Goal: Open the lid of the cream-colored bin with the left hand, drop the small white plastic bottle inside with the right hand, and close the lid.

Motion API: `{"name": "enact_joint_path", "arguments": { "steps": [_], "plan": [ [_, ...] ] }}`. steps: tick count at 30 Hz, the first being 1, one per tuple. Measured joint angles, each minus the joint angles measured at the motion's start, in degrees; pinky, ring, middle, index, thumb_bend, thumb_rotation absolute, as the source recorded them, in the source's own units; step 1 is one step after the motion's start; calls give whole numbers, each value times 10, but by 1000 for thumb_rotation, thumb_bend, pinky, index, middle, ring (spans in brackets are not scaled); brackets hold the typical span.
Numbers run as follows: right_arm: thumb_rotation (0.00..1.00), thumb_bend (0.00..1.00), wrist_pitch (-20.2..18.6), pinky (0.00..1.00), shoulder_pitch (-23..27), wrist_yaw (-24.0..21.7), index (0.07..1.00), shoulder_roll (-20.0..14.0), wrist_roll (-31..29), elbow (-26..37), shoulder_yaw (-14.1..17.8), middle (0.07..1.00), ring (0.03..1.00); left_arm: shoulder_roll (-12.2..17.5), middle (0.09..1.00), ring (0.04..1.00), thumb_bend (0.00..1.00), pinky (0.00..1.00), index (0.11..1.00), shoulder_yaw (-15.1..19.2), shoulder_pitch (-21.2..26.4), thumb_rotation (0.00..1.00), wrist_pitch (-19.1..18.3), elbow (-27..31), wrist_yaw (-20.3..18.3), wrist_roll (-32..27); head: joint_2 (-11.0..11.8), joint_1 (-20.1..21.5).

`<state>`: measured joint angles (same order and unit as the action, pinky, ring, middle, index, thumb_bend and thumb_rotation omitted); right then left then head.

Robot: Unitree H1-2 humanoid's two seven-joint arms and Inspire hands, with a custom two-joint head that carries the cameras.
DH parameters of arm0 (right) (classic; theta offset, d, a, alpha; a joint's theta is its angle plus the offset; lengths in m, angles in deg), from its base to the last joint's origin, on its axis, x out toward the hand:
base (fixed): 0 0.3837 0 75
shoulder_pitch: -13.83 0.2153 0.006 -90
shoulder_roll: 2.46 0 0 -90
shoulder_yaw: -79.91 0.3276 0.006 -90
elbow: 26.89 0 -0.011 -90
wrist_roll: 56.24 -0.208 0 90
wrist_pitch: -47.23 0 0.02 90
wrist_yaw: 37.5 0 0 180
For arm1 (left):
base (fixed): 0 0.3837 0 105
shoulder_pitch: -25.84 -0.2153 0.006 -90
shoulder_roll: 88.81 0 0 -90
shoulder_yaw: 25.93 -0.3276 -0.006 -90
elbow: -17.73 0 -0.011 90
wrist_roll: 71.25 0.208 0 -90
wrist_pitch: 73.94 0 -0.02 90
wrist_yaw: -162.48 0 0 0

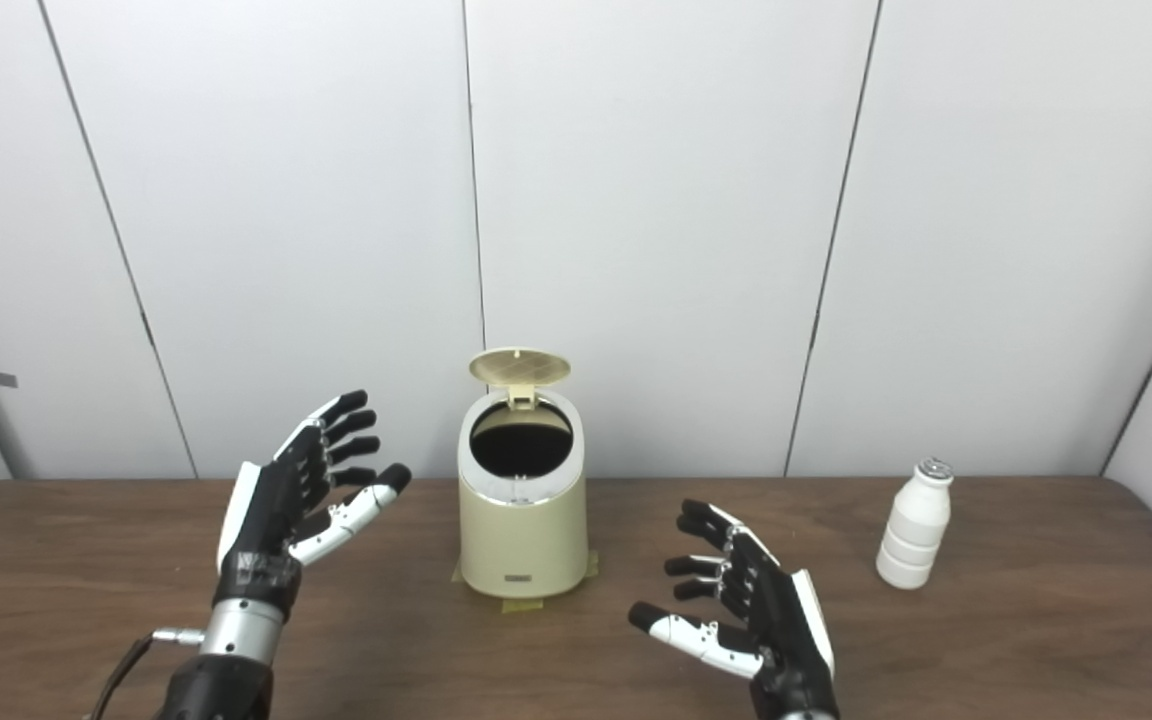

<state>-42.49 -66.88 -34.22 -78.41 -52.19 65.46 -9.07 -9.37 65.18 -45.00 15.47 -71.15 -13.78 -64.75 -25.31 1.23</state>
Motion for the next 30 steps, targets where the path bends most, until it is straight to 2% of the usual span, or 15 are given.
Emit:
{"name": "enact_joint_path", "arguments": {
  "steps": [2,4,8,16,18,21,23,25,28,30],
  "plan": [
    [213,800,0,543,0,0,770,-1,0,0,0,789,649,2,787,719,682,591,841,1,-14,318,2,9,-9,-9,-1,-1],
    [218,803,0,549,0,0,771,-1,0,0,0,789,653,7,777,704,678,575,828,1,-29,300,6,18,-19,-11,-1,-1],
    [201,789,0,550,0,-1,771,-1,-2,0,2,785,641,13,776,722,678,644,817,1,-55,256,18,18,-22,-10,1,3],
    [161,771,3,544,-1,-6,786,-10,-15,0,10,766,619,13,774,725,691,657,800,4,-88,239,21,5,-18,-3,2,16],
    [124,757,7,532,-1,-9,784,-17,-18,0,12,745,615,13,770,721,677,653,805,4,-92,227,22,-1,-18,-4,8,53],
    [107,742,15,529,1,-11,776,-26,-23,1,18,721,596,15,767,723,675,676,807,5,-93,243,25,-9,-19,-5,11,79],
    [203,756,15,499,6,-15,762,-38,-23,1,19,662,562,18,773,726,662,673,808,7,-93,219,29,-10,-20,-6,18,110],
    [231,768,15,487,23,-23,750,-62,-18,1,21,640,563,21,778,732,648,673,809,11,-93,214,33,-12,-21,-7,19,113],
    [200,771,-8,481,62,-24,734,-104,5,24,34,643,570,31,786,743,624,683,813,14,-93,199,39,-23,-21,-6,32,158],
    [177,780,-39,468,93,-21,726,-125,25,54,40,663,570,39,789,746,603,688,818,17,-93,194,40,-34,-22,-6,38,178]
  ]
}}
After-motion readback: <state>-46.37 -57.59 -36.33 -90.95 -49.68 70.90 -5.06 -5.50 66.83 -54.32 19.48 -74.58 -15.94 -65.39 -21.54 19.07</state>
